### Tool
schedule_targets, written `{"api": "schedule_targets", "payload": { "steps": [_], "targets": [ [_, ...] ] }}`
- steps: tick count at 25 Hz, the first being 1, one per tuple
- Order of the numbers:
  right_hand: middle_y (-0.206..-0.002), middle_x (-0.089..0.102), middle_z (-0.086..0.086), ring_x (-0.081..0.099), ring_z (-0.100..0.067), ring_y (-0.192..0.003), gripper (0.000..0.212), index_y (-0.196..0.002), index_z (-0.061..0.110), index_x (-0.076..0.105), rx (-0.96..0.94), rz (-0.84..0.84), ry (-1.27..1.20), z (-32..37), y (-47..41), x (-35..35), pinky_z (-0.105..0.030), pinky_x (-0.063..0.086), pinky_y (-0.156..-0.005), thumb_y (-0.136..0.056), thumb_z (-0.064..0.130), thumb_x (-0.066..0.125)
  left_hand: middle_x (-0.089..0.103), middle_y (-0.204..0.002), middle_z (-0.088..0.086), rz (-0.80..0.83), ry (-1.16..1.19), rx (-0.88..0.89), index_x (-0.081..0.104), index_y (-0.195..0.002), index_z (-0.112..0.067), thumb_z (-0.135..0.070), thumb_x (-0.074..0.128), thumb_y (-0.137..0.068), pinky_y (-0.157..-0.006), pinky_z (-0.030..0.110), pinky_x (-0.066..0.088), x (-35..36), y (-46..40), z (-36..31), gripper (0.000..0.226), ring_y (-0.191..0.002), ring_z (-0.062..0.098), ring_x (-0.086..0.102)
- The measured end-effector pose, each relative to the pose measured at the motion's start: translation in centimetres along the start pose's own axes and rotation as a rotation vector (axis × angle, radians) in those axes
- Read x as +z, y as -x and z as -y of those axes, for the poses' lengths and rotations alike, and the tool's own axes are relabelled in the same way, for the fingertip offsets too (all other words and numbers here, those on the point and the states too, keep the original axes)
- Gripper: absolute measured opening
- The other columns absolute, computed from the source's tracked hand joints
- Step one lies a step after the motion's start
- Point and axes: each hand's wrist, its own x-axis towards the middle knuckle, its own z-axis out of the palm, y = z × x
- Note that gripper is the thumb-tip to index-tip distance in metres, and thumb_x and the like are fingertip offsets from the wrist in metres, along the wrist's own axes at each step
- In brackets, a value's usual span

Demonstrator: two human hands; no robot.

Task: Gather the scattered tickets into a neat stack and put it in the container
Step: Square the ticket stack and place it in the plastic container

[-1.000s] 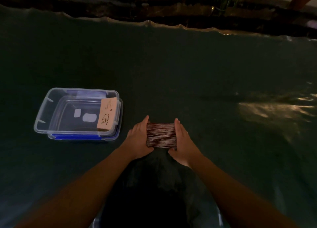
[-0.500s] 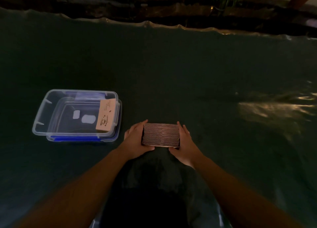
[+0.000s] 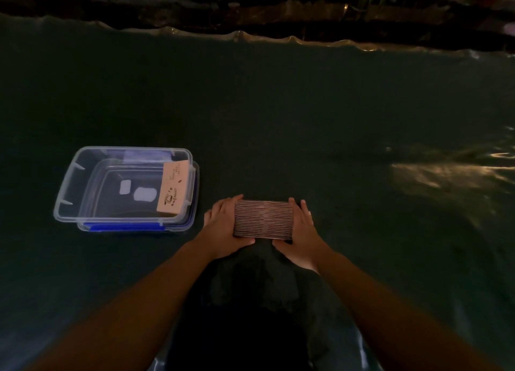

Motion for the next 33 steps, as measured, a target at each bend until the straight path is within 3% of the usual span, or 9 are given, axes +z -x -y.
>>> {"api": "schedule_targets", "payload": {
  "steps": [3,9,15,17,20,23,27,30,33],
  "targets": [
    [-0.178,0.002,-0.003,-0.023,-0.013,-0.155,0.110,-0.168,0.016,-0.002,-0.047,-0.033,0.033,0.1,-0.4,0.0,-0.040,-0.008,-0.125,-0.091,0.036,0.075,0.027,-0.163,0.004,-0.027,-0.006,-0.034,0.020,-0.159,-0.035,-0.058,0.084,-0.067,-0.125,0.052,0.009,0.0,-0.2,-0.1,0.115,-0.153,0.024,0.016],
    [-0.178,0.006,-0.007,-0.021,-0.015,-0.157,0.112,-0.168,0.011,0.003,-0.037,-0.035,0.038,0.2,-0.6,0.3,-0.038,-0.012,-0.123,-0.089,0.037,0.078,0.033,-0.159,0.001,0.008,-0.011,-0.055,0.031,-0.153,-0.033,-0.053,0.088,-0.064,-0.124,0.050,0.011,-0.4,-0.4,-0.5,0.107,-0.151,0.022,0.018],
    [-0.166,0.040,0.004,-0.009,-0.018,-0.161,0.087,-0.153,0.026,0.041,-0.111,-0.050,-0.110,1.6,0.2,-1.3,-0.044,-0.011,-0.125,-0.078,0.032,0.085,0.048,-0.134,-0.018,0.015,0.163,-0.013,0.041,-0.133,-0.044,-0.046,0.095,-0.054,-0.114,0.040,0.037,-2.4,0.8,-0.4,0.096,-0.133,0.010,0.042],
    [-0.161,0.042,0.011,-0.002,-0.017,-0.161,0.086,-0.150,0.034,0.042,-0.126,-0.022,-0.186,2.5,1.1,-2.1,-0.047,-0.003,-0.128,-0.076,0.033,0.086,0.051,-0.130,-0.025,0.043,0.258,-0.001,0.039,-0.131,-0.050,-0.040,0.097,-0.057,-0.108,0.032,0.041,-3.3,1.6,-0.7,0.094,-0.127,-0.003,0.048],
    [-0.150,0.051,0.021,0.041,-0.011,-0.149,0.091,-0.146,0.042,0.044,-0.089,0.032,-0.333,4.5,2.6,-3.4,-0.049,0.032,-0.125,-0.068,0.032,0.090,0.057,-0.124,-0.030,0.054,0.374,-0.002,0.038,-0.119,-0.066,-0.037,0.098,-0.058,-0.091,0.015,0.041,-5.3,3.4,-1.5,0.091,-0.111,-0.024,0.052],
    [-0.134,0.069,0.018,0.064,-0.001,-0.125,0.088,-0.132,0.051,0.054,-0.096,0.091,-0.478,6.8,3.7,-4.5,-0.046,0.053,-0.110,-0.057,0.031,0.094,0.065,-0.128,-0.020,0.042,0.532,-0.012,0.046,-0.124,-0.056,-0.027,0.097,-0.057,-0.092,0.024,0.052,-7.7,5.4,-1.8,0.089,-0.118,-0.005,0.060],
    [-0.134,0.072,0.009,0.067,-0.009,-0.125,0.094,-0.138,0.034,0.054,-0.125,0.157,-0.626,10.5,4.7,-4.9,-0.046,0.056,-0.107,-0.054,0.027,0.098,0.072,-0.126,-0.005,0.050,0.906,0.009,0.052,-0.135,-0.029,-0.001,0.089,-0.067,-0.087,0.032,0.062,-10.3,8.3,-1.8,0.082,-0.121,0.017,0.067],
    [-0.137,0.066,0.010,0.064,-0.006,-0.126,0.096,-0.139,0.033,0.047,-0.148,0.231,-0.640,13.9,5.0,-4.7,-0.044,0.058,-0.105,-0.058,0.031,0.099,0.068,-0.130,0.016,0.008,1.196,0.003,0.049,-0.143,-0.018,-0.005,0.083,-0.065,-0.090,0.042,0.061,-11.7,10.0,-1.6,0.087,-0.123,0.032,0.067],
    [-0.137,0.062,0.012,0.067,0.004,-0.116,0.103,-0.143,0.036,0.041,-0.147,0.290,-0.633,17.3,4.8,-4.1,-0.029,0.062,-0.090,-0.059,0.041,0.100,0.067,-0.127,0.021,-0.084,1.287,-0.015,0.048,-0.143,-0.014,-0.010,0.072,-0.073,-0.093,0.049,0.059,-13.5,11.2,-0.7,0.074,-0.122,0.038,0.066]
  ]
}}
